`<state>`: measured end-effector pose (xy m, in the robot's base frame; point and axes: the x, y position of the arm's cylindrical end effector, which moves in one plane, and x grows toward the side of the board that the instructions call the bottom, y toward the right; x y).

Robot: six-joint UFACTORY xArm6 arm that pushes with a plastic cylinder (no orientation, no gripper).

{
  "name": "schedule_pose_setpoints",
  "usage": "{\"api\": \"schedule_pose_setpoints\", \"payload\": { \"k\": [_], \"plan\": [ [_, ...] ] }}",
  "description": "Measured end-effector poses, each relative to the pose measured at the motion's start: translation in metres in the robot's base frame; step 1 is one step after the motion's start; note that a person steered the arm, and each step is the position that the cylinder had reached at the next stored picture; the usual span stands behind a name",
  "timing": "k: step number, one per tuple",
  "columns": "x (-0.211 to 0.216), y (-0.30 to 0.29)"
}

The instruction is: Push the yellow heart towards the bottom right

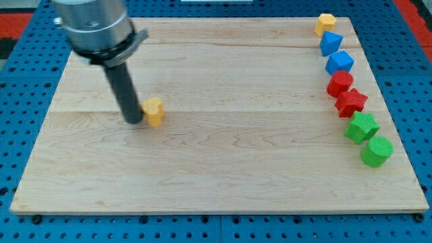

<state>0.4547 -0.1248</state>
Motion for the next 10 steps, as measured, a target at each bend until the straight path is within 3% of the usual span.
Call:
{"api": "schedule_pose_setpoints", "payload": {
  "k": [2,5,8,9,10],
  "plan": [
    [-0.011,0.076],
    [-0.048,0.121],
    [-0.075,0.129],
    [-0.080,0.142],
    [-0.050,0.164]
  ]
}}
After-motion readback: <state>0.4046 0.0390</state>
